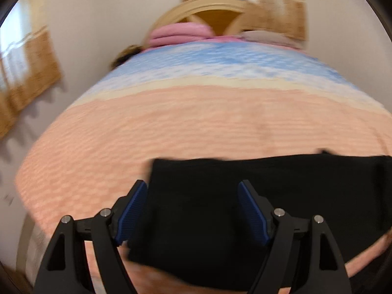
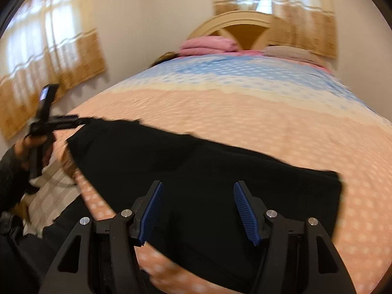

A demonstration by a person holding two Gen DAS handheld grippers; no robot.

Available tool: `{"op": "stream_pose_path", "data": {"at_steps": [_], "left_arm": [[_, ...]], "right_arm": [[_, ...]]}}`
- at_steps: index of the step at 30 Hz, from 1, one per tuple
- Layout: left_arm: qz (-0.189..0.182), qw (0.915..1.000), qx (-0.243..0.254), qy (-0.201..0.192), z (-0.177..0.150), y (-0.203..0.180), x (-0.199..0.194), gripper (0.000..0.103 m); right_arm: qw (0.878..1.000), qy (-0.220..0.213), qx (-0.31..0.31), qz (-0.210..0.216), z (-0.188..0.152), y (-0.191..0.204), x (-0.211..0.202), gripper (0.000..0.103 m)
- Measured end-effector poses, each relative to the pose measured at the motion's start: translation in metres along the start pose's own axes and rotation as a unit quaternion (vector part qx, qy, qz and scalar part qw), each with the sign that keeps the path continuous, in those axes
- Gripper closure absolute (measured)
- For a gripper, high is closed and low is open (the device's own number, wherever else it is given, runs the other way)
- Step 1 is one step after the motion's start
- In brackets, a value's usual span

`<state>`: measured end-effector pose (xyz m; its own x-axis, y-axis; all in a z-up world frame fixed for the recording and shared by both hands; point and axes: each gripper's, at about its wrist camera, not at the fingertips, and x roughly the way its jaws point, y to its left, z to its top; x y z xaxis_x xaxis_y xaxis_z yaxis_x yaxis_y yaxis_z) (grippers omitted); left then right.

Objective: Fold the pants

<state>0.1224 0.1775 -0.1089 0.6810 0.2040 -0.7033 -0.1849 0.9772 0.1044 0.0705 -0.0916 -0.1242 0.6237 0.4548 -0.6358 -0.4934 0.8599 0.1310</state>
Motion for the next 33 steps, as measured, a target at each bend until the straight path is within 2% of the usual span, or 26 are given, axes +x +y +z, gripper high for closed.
{"op": "stream_pose_path", "data": {"at_steps": [3, 6, 9, 13, 16, 18, 27, 28, 29, 30, 33], "left_arm": [[0.014, 0.9991, -0.037, 0.014, -0.013, 0.037, 0.014, 0.024], [-0.002, 0.9973, -0.063, 0.038, -0.028, 0.055, 0.03, 0.023], [-0.035, 0.9942, -0.098, 0.028, -0.037, 0.06, 0.033, 0.023], [-0.069, 0.9908, -0.113, 0.025, -0.039, 0.055, 0.032, 0.023], [-0.09, 0.9894, -0.11, 0.027, -0.038, 0.05, 0.035, 0.024], [-0.086, 0.9913, -0.095, 0.03, -0.037, 0.046, 0.036, 0.024], [-0.098, 0.9918, -0.072, 0.039, -0.026, 0.047, 0.052, 0.023], [-0.104, 0.9909, -0.075, 0.042, -0.025, 0.048, 0.051, 0.028], [-0.113, 0.9899, -0.075, 0.043, -0.024, 0.048, 0.05, 0.042], [-0.125, 0.9888, -0.068, 0.044, -0.023, 0.046, 0.046, 0.045], [-0.13, 0.9884, -0.069, 0.036, -0.023, 0.048, 0.038, 0.063]], "right_arm": [[0.999, 0.016, -0.01, 0.027, 0.002, 0.017, 0.021, 0.042], [0.997, 0.061, -0.023, 0.03, -0.003, 0.03, 0.049, 0.042], [0.998, 0.057, -0.038, 0.017, -0.006, 0.035, 0.05, 0.042], [0.999, 0.025, -0.015, 0.036, -0.001, 0.03, 0.029, 0.042], [0.999, -0.004, 0.001, 0.036, -0.001, 0.027, 0.014, 0.042], [0.999, -0.018, 0.013, 0.04, -0.002, 0.023, 0.009, 0.042], [0.998, -0.019, 0.028, 0.046, -0.007, 0.016, 0.007, 0.042], [0.998, -0.02, 0.028, 0.045, -0.007, 0.016, 0.007, 0.042], [0.998, -0.022, 0.028, 0.043, -0.008, 0.015, 0.006, 0.042], [0.998, -0.024, 0.029, 0.042, -0.008, 0.014, 0.005, 0.042], [0.998, -0.028, 0.036, 0.042, -0.008, 0.011, 0.004, 0.042]]}}
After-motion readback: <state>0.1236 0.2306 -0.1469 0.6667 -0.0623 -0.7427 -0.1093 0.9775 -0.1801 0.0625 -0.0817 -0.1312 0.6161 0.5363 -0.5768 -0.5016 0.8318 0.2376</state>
